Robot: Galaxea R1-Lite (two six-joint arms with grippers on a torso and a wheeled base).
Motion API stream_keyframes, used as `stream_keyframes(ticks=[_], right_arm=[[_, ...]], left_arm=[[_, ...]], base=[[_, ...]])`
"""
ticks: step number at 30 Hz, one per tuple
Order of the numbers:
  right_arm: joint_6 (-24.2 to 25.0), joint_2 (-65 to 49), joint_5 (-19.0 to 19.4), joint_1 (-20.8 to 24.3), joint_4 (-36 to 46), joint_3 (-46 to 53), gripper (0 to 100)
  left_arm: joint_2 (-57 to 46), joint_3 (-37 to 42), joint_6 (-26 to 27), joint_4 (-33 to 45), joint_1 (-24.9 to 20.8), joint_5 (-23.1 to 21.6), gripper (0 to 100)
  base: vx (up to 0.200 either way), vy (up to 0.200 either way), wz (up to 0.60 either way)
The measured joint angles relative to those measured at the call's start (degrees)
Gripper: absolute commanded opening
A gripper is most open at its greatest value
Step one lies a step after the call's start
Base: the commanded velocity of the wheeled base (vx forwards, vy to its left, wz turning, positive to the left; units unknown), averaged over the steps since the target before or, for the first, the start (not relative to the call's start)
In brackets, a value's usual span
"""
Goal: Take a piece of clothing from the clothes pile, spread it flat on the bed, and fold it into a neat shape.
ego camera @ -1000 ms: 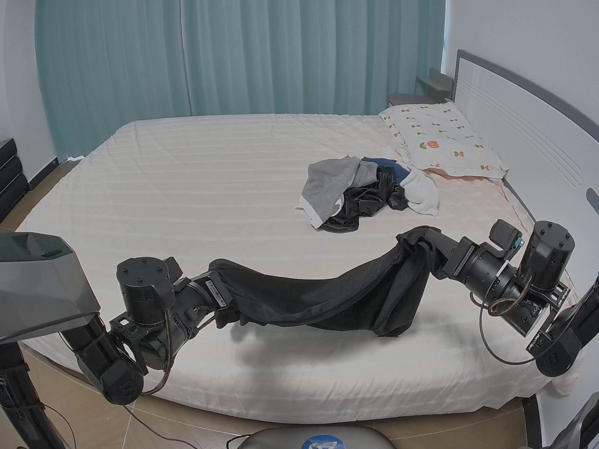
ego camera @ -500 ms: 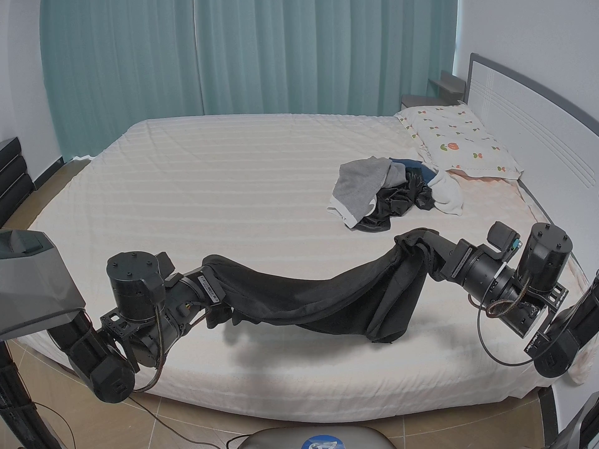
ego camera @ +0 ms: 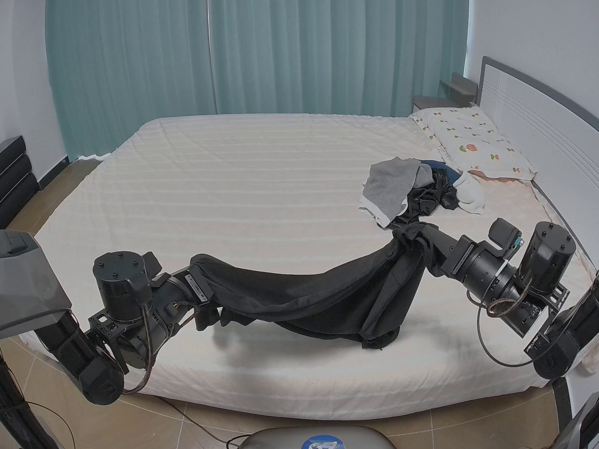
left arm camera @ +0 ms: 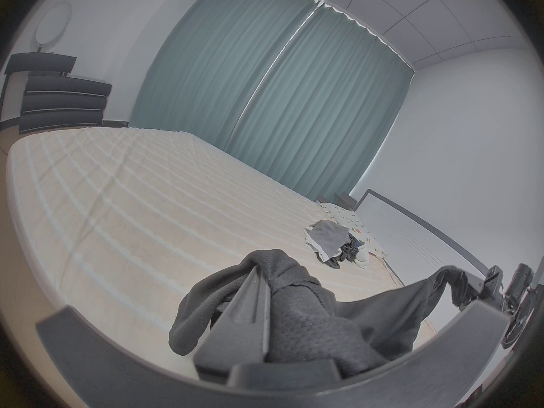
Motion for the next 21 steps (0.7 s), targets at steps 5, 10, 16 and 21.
stream_keyframes(ticks=[5,10,16,21], right_arm=[[-0.05,0.74,-0.05,0.04,-3.1,0.22,0],[-0.02,1.11,0.0,0.02,-3.23,0.55,0],[0.0,1.11,0.15,0.04,-3.32,0.66,0],[0.11,1.16,0.24,0.02,-3.32,0.67,0]], left_arm=[[0.3,0.13,-0.18,0.02,0.04,0.0,0],[0.44,0.26,-0.27,0.02,-0.02,0.0,0],[0.52,0.5,-0.38,0.02,-0.07,-0.02,0],[0.63,1.0,-0.54,0.02,-0.02,-0.02,0]], base=[[0.0,0.2,0.0],[0.0,0.2,0.0],[0.0,0.2,0.0],[0.0,0.2,0.0]])
